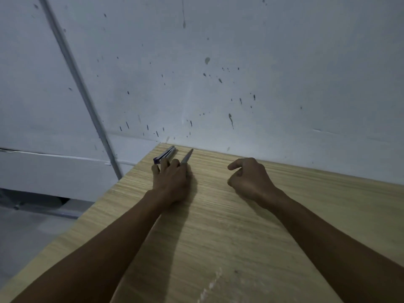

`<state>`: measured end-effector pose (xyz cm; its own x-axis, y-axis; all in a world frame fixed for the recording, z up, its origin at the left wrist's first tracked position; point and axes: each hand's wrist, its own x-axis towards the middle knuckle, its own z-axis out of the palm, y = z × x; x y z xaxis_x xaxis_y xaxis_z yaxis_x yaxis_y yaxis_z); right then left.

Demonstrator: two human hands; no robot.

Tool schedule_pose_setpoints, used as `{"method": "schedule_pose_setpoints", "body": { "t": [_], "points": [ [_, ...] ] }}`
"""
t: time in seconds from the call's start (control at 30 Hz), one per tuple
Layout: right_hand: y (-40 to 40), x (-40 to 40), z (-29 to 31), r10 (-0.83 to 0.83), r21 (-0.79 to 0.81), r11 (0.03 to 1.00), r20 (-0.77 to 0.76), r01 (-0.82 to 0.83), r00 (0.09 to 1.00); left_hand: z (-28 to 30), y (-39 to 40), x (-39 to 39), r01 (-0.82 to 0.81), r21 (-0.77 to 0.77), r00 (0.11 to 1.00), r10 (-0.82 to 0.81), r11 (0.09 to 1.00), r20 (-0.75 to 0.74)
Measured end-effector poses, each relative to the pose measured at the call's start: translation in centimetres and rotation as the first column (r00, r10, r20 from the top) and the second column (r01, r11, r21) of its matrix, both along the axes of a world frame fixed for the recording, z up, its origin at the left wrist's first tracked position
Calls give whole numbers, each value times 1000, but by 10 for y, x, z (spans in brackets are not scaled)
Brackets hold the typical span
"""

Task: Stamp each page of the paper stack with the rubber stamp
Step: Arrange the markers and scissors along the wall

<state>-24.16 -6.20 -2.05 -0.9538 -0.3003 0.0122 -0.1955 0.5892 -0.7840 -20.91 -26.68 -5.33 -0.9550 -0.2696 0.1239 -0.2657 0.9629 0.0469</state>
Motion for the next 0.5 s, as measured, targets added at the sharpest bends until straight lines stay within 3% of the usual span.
{"method": "schedule_pose_setpoints", "body": {
  "t": [0.13, 0.27, 0.5],
  "points": [
    [20, 7, 3, 0, 19, 1000, -46, 1, 999, 8, 12, 7, 36, 42, 998, -33, 998, -59],
    [39, 18, 6, 5, 76, 997, -91, 2, 996, 20, 39, 17, 104, 94, 968, -79, 990, -239],
    [102, 75, 19, -85, 226, 965, -212, 134, 973, 42, 129, 62, 392, 200, 850, -270, 898, -452]
  ]
}}
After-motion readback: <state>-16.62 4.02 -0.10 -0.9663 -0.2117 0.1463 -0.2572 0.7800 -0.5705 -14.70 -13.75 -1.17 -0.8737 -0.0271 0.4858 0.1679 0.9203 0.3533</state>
